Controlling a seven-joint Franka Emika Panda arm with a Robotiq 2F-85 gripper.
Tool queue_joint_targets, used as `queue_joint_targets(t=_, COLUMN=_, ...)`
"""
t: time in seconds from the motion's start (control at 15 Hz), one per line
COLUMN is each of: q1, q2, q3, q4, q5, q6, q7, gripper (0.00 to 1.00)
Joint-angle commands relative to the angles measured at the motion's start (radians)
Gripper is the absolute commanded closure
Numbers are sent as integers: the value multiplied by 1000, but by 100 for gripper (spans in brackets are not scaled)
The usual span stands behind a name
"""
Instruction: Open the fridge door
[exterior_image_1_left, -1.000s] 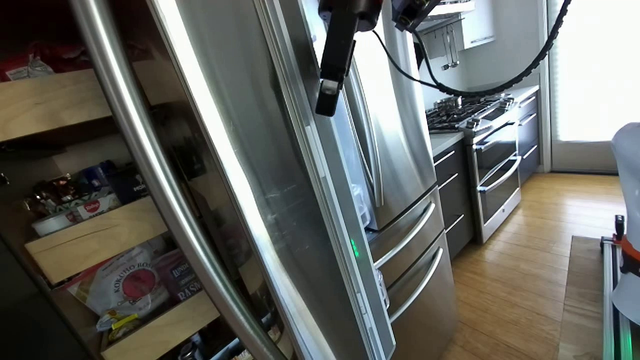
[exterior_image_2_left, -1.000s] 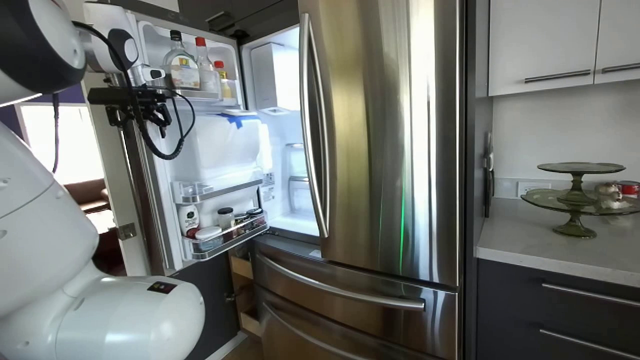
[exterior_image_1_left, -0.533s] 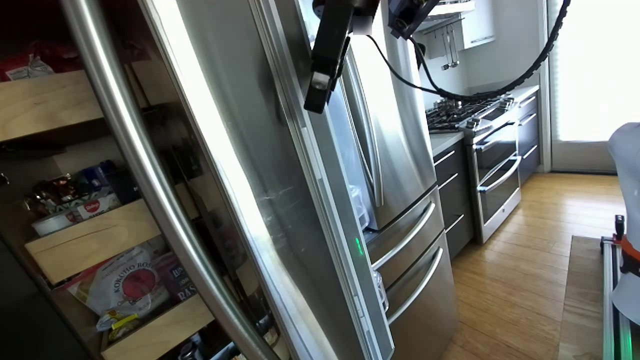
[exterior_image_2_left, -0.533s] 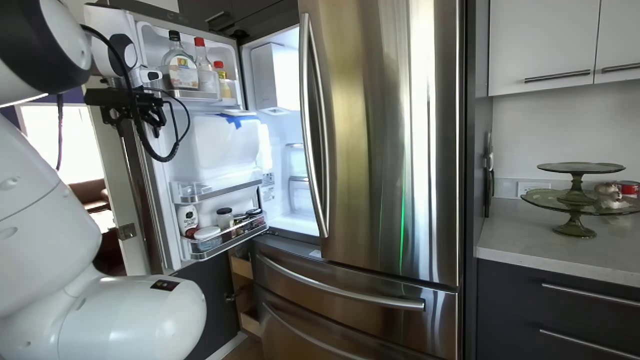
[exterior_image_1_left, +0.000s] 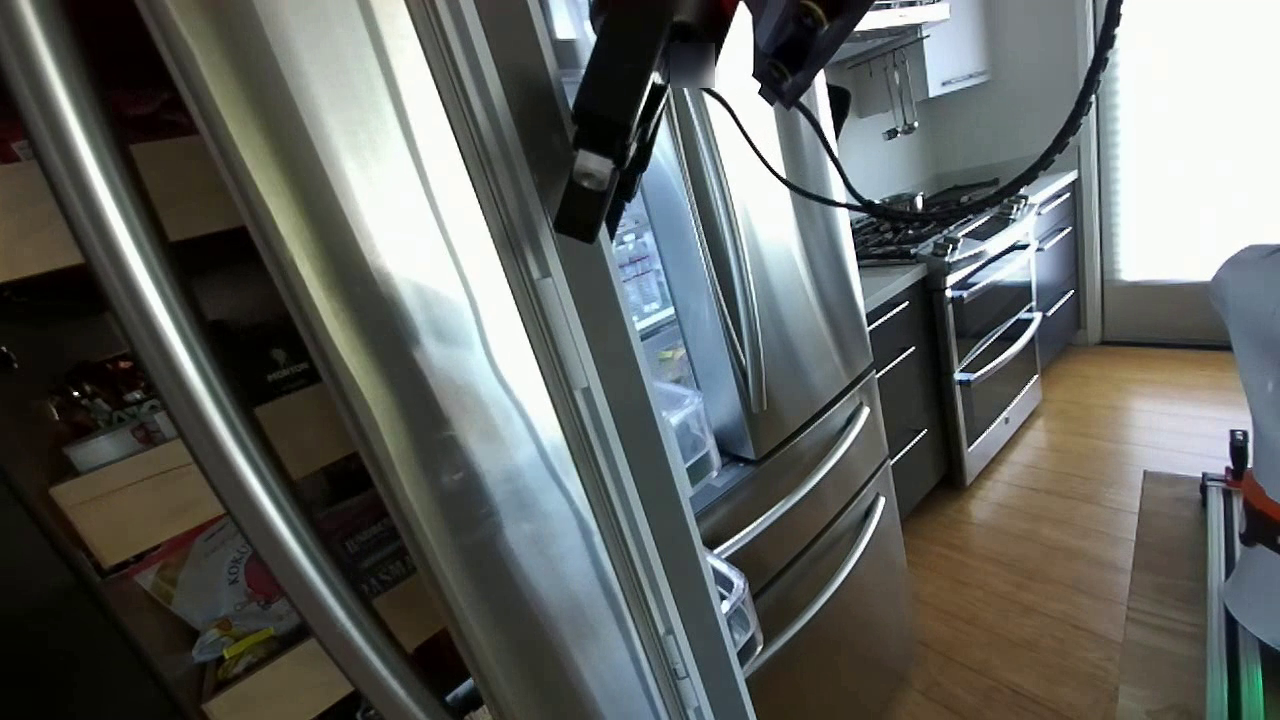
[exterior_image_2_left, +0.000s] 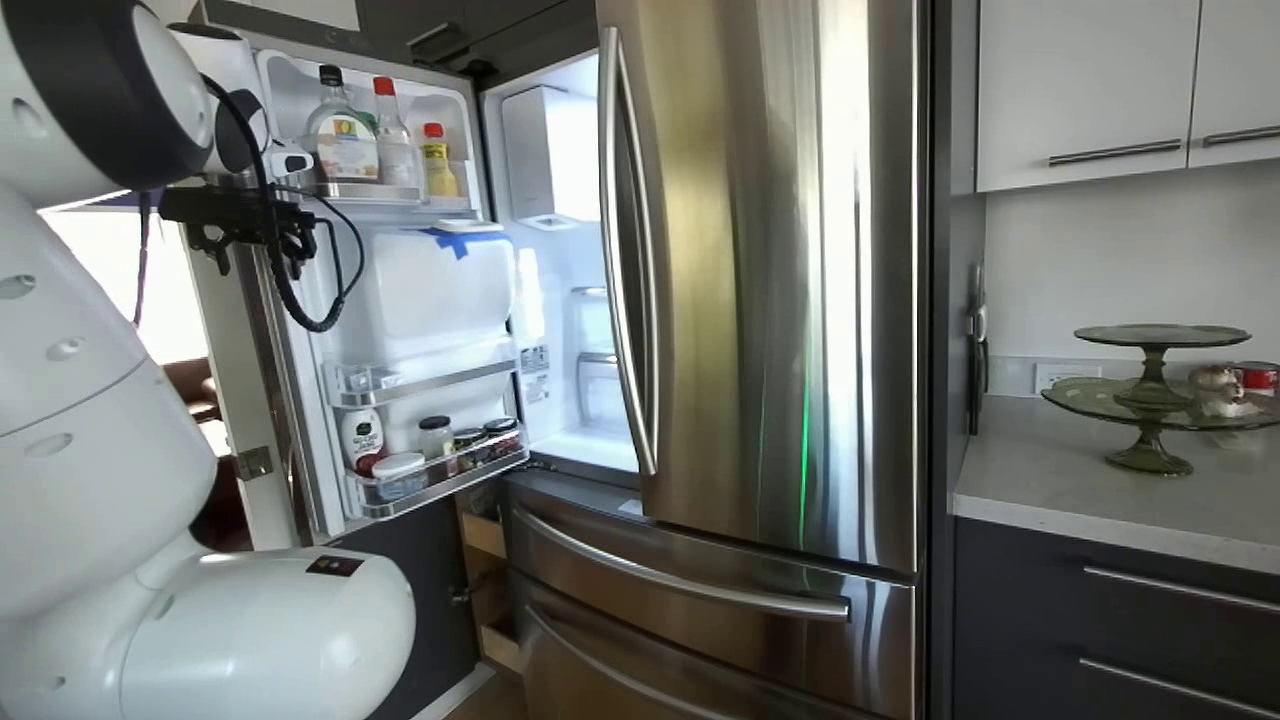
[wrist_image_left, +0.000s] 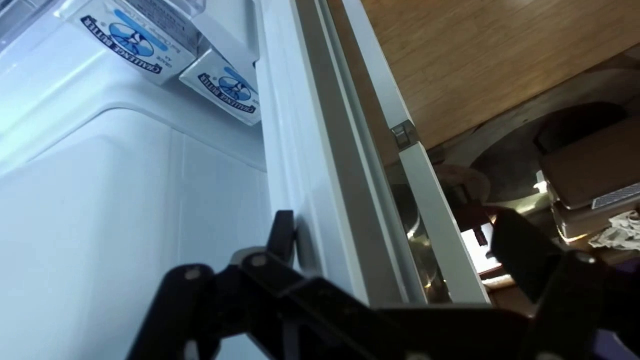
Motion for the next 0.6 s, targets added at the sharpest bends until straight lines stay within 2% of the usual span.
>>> queue_joint_targets(t=0.0, q1=30, q2=55, q3=15, q4=2, q5=47, q6=103, q7=-5, gripper=0)
queue_joint_targets(t=0.27, q1=50, q2=97, q3=23, q4=6, q5=60, q6=187, q7=-7, gripper=0)
queue_joint_targets(t=0.53, q1=80, q2=131, q3=18, q4=9, q5=120, q6=306, q7=-35, gripper=0)
